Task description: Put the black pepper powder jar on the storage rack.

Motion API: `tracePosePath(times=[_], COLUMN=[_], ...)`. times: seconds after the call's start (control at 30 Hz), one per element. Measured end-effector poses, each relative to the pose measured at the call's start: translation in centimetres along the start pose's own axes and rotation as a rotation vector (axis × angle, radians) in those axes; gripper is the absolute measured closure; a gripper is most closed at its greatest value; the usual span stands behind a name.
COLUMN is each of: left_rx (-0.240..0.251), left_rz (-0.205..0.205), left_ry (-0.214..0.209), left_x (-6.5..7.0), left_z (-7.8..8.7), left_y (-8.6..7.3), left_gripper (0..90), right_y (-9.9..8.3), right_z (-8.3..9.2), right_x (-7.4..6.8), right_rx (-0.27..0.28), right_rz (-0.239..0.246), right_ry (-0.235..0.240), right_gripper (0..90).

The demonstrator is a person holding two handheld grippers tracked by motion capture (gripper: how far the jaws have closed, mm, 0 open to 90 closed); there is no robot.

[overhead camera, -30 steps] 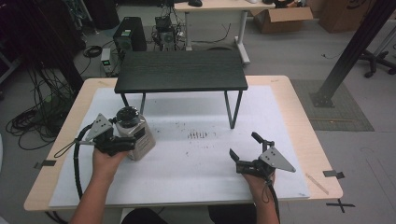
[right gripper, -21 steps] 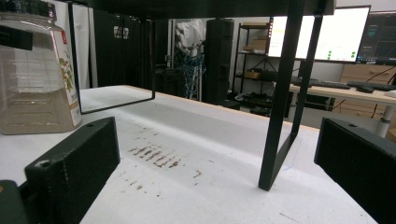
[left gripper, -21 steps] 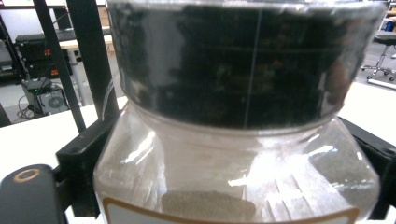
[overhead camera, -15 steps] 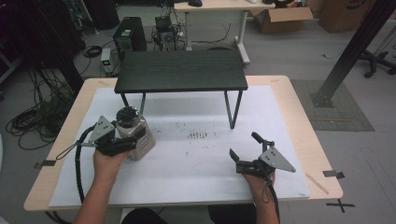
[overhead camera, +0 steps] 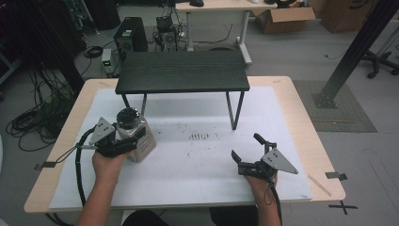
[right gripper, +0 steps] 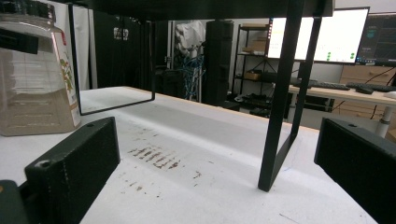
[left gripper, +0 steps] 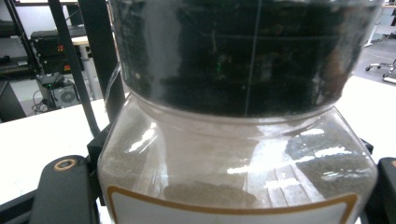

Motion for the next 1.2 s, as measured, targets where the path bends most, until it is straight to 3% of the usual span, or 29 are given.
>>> tracePosePath(times=[0.63,1.07,1.2], left_rx=[0.0,0.024,0.039], left_rz=[0.012,-0.022,-0.044], left_ry=[-0.029,-0.089,-0.116], left_x=[0.5,2.1,2.8], left_z=[0.5,1.6,1.7], left_y=[0.5,4.4,6.5], left_gripper=[23.2,23.1,23.1], right_y=[0.0,0.0,0.0], right_z=[0.0,0.0,0.0], right_x=[0.0,0.0,0.0], right_rx=[0.001,0.002,0.002], right_rz=[0.004,0.005,0.005], right_ry=[-0.001,0.001,0.001], right_gripper=[0.0,0.0,0.0])
Point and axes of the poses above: each handheld gripper's, and its own axes: z roughly backward along the jaws, y roughly out of its top, x roughly to its right, the point moved 6 cm from there along -z, roughly forward along the jaws, and after that the axes turned 6 degrees about x, right-handed, at the moved point
